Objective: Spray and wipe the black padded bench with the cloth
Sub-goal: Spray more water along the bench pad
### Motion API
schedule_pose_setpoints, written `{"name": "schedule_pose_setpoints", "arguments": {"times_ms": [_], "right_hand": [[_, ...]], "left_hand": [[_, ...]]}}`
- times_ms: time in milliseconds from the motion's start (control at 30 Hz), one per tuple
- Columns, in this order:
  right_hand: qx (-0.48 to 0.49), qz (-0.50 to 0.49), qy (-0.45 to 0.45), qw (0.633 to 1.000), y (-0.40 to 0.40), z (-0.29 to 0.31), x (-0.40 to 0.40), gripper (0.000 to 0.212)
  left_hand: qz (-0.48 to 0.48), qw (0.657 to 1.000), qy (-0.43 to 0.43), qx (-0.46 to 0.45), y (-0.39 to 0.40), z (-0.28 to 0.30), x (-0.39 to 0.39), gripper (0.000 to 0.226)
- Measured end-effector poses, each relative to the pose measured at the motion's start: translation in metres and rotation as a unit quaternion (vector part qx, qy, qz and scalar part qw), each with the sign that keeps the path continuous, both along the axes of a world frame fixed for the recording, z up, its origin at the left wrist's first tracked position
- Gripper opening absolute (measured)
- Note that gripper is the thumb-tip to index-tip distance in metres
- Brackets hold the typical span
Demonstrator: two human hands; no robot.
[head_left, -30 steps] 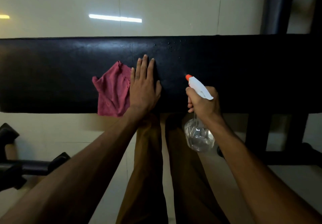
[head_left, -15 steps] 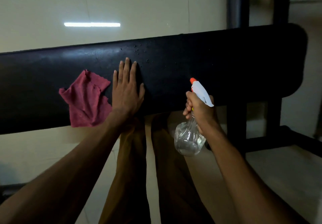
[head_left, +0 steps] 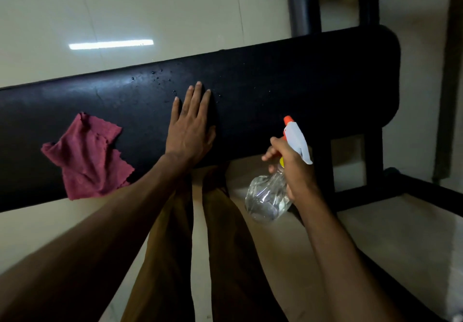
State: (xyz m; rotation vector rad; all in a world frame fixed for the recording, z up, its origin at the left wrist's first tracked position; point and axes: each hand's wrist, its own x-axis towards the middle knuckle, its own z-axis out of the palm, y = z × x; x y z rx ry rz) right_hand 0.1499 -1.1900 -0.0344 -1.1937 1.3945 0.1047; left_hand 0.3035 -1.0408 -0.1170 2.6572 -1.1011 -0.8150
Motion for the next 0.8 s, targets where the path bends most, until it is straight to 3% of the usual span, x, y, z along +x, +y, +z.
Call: {"name": "schedule_pose_setpoints", "arguments": {"times_ms": [133, 267, 567, 700, 800], "right_hand": [[0.005, -0.027, -0.019, 0.999, -0.018, 0.006, -0.002, 0.027], [-0.017, -0.052, 0.024, 0.998, -0.042, 0.012, -0.011, 0.032], [-0.066, -0.163, -0.018, 0.984, -0.098, 0.023, -0.033, 0.025], [-0.097, -0.236, 0.007, 0.967, -0.120, 0.024, -0.036, 0.040], [-0.108, -0.241, 0.002, 0.965, -0.130, 0.027, -0.046, 0.031]], "left_hand": [[0.027, 0.999, 0.005, 0.024, -0.008, 0.004, -0.003, 0.083], [0.030, 0.999, 0.016, 0.021, -0.011, 0.006, -0.004, 0.086], [-0.044, 0.998, 0.012, -0.038, -0.050, 0.003, -0.012, 0.086], [-0.043, 0.999, 0.009, -0.032, -0.060, -0.001, -0.021, 0.087], [-0.075, 0.996, 0.014, -0.042, -0.064, -0.003, -0.029, 0.087]]}}
